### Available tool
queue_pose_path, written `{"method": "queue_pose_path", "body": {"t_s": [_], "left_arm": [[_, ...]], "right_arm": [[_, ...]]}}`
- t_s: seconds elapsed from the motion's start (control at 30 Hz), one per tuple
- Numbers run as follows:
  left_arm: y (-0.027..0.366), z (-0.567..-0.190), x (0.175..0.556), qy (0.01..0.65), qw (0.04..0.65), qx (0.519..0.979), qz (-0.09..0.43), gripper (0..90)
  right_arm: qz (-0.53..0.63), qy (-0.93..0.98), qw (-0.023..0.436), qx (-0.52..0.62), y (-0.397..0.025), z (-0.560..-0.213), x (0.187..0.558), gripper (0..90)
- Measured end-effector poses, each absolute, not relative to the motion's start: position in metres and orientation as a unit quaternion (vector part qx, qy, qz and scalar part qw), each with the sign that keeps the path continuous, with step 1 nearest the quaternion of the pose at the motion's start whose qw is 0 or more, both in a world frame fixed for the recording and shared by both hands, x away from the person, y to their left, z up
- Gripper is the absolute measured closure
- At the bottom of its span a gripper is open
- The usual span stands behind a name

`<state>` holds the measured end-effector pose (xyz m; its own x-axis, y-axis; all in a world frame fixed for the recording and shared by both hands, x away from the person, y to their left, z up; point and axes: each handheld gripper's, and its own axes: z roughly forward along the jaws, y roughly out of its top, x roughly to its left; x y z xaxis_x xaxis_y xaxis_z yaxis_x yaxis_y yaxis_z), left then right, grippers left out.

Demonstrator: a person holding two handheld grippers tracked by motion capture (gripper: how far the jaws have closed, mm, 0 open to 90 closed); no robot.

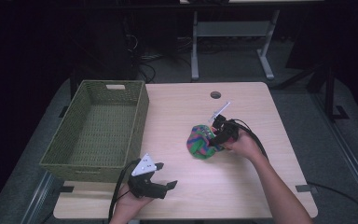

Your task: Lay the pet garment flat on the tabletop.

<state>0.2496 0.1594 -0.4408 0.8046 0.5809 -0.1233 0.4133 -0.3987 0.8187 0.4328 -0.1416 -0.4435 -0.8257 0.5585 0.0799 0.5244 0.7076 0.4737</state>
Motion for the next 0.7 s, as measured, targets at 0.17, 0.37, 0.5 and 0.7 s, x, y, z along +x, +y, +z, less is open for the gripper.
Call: {"method": "queue_pose_path", "body": {"t_s": [0.17,0.37,0.5,0.7], "left_arm": [[0.1584,-0.4406,0.2492,0.297,0.459,0.832,0.092,17.5],[0.1589,-0.4407,0.2494,0.297,0.459,0.832,0.092,17.5],[0.1588,-0.4403,0.2491,0.297,0.459,0.832,0.093,17.6],[0.1585,-0.44,0.2492,0.298,0.463,0.83,0.092,17.6]], "right_arm": [[0.247,0.921,0.037,0.301,-0.141,-0.4432,0.4325,62.8],[0.251,0.917,0.042,0.308,-0.1421,-0.4435,0.4311,70.8],[0.252,0.916,0.046,0.308,-0.1432,-0.4439,0.4307,75.8],[0.263,0.911,0.045,0.315,-0.1461,-0.4452,0.4289,79.7]]}}
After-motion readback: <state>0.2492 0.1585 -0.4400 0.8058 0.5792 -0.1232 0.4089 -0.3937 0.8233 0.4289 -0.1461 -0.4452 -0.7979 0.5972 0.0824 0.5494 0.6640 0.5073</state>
